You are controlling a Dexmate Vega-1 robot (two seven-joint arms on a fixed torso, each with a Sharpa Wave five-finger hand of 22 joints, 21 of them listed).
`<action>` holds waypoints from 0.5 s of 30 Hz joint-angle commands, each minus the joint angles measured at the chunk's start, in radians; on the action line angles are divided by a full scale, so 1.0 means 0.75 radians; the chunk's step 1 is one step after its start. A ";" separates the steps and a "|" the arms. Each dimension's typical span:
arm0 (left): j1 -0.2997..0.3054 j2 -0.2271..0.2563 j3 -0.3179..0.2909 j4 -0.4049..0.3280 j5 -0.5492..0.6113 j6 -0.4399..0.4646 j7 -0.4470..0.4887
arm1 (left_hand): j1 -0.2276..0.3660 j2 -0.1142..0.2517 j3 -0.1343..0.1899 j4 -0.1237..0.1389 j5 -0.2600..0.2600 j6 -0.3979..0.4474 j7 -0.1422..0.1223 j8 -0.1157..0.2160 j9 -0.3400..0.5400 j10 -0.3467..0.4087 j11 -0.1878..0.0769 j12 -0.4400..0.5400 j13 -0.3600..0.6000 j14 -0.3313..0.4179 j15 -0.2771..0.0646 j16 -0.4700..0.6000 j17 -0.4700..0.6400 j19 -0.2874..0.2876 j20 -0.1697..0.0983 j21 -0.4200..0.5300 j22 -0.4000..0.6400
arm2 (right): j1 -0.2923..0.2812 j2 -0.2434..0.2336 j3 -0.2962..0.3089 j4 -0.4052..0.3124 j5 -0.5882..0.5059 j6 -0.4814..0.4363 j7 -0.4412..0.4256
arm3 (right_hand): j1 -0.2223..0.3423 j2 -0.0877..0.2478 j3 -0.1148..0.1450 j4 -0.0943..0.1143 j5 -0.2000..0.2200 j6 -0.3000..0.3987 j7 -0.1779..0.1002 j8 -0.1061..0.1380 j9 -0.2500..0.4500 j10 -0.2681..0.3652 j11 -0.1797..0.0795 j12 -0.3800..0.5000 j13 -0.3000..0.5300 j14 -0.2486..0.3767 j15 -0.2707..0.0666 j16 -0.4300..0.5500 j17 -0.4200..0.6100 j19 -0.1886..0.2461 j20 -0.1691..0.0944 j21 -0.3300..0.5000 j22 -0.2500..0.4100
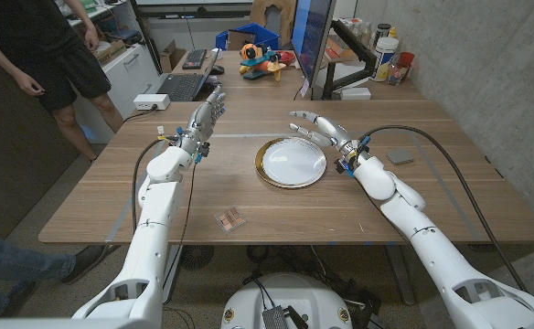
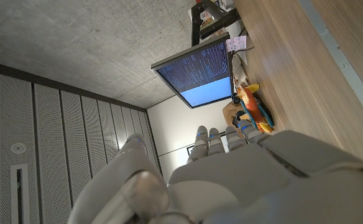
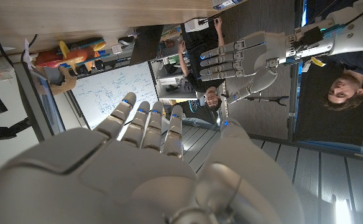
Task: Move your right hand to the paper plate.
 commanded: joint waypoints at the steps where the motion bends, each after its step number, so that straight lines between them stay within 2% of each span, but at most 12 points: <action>1: 0.004 0.002 -0.001 -0.007 0.000 0.003 0.001 | -0.006 0.013 0.002 -0.009 -0.003 0.009 0.004 0.011 0.007 0.001 0.011 0.007 0.000 -0.005 0.009 -0.002 0.007 -0.035 0.003 -0.003 0.006 | 0.000 -0.008 -0.014 -0.002 -0.032 -0.002 -0.024 | -0.002 0.009 0.001 -0.008 0.009 0.012 0.008 -0.003 0.002 0.014 -0.001 -0.010 0.005 0.007 -0.009 -0.005 -0.001 0.010 0.001 -0.005 0.007; 15: -0.006 0.002 -0.001 0.014 -0.003 -0.002 -0.003 | -0.008 0.013 0.001 -0.011 -0.003 0.012 0.005 0.011 0.007 0.001 0.013 0.007 0.000 -0.005 0.008 -0.001 0.007 -0.033 0.005 -0.009 0.006 | 0.014 -0.017 -0.045 0.007 -0.090 -0.011 -0.063 | -0.001 0.011 0.002 -0.010 0.012 0.014 0.003 -0.004 0.002 0.015 0.001 -0.013 0.005 0.009 -0.009 -0.006 -0.001 0.011 0.002 -0.014 0.007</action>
